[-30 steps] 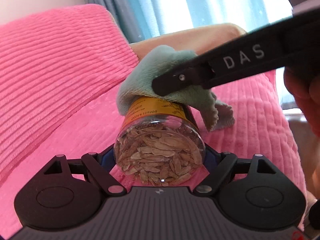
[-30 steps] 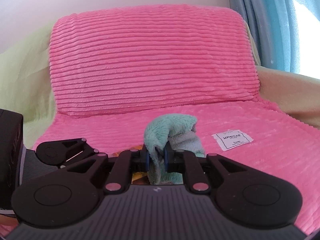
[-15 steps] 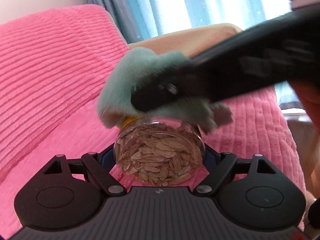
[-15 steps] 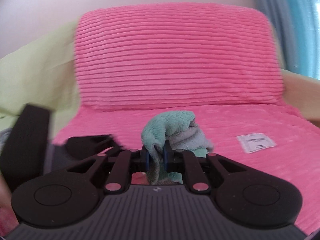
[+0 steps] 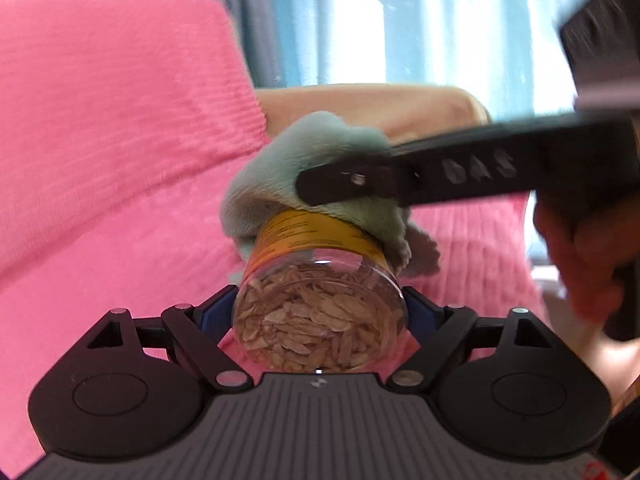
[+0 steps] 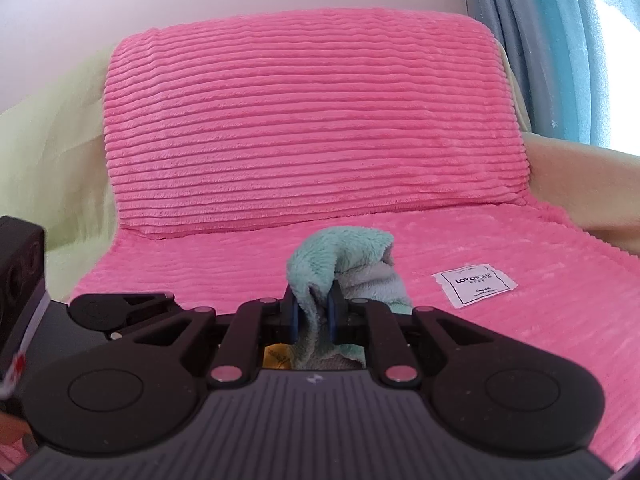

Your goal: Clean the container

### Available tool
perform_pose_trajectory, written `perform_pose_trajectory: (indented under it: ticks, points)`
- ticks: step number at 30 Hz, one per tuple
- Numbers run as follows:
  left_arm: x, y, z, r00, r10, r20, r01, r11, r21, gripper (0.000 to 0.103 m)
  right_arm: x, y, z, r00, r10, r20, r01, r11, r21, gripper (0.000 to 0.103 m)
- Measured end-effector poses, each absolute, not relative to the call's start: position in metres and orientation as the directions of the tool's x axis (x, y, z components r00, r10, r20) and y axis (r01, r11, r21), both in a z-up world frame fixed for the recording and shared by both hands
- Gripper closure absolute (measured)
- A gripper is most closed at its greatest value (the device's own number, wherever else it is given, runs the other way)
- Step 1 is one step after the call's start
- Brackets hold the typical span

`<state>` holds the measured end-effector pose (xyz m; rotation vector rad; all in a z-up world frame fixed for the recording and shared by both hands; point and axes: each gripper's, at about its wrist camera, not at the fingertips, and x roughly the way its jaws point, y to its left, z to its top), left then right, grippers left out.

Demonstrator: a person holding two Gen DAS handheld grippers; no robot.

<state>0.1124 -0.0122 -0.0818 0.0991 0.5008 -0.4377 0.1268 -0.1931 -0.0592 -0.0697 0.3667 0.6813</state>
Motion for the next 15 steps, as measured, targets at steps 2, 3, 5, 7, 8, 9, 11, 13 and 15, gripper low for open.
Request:
perform_pose_trajectory:
  ticks: [2, 3, 5, 7, 8, 9, 11, 13, 15]
  points:
    - [0.117, -0.008, -0.085, 0.771, -0.397, -0.498, 0.419, 0.905, -0.072, 0.016, 0.126, -0.193, -0.059, 0.716, 0.602, -0.353, -0.627, 0.777, 0.053, 0.093]
    - [0.119, -0.007, -0.086, 0.764, -0.403, -0.504, 0.417, 0.904, -0.090, 0.017, 0.126, -0.193, -0.059, 0.717, 0.602, -0.353, -0.627, 0.777, 0.052, 0.093]
    - [0.122, -0.005, -0.086, 0.759, -0.412, -0.503, 0.417, 0.902, -0.110, 0.018, 0.127, -0.194, -0.058, 0.717, 0.601, -0.353, -0.626, 0.778, 0.052, 0.093]
    - [0.124, -0.005, -0.085, 0.763, -0.407, -0.502, 0.416, 0.904, -0.099, 0.019, 0.127, -0.195, -0.058, 0.719, 0.599, -0.353, -0.624, 0.780, 0.053, 0.093]
    - [0.123, -0.006, -0.085, 0.766, -0.402, -0.503, 0.417, 0.905, -0.087, 0.019, 0.127, -0.195, -0.058, 0.720, 0.597, -0.354, -0.622, 0.781, 0.051, 0.093]
    - [0.123, -0.007, -0.085, 0.767, -0.397, -0.504, 0.419, 0.905, -0.075, 0.019, 0.127, -0.195, -0.058, 0.722, 0.594, -0.355, -0.621, 0.783, 0.048, 0.092]
    - [0.123, -0.008, -0.086, 0.771, -0.388, -0.505, 0.422, 0.905, -0.050, 0.019, 0.124, -0.195, -0.057, 0.727, 0.587, -0.357, -0.617, 0.786, 0.035, 0.092]
    - [0.124, -0.010, -0.088, 0.774, -0.381, -0.506, 0.425, 0.905, -0.031, 0.019, 0.118, -0.195, -0.056, 0.711, 0.603, -0.360, -0.638, 0.770, 0.031, 0.092]
    - [0.124, -0.010, -0.088, 0.774, -0.381, -0.506, 0.427, 0.904, -0.027, 0.019, 0.111, -0.195, -0.055, 0.677, 0.639, -0.366, -0.675, 0.737, 0.039, 0.092]
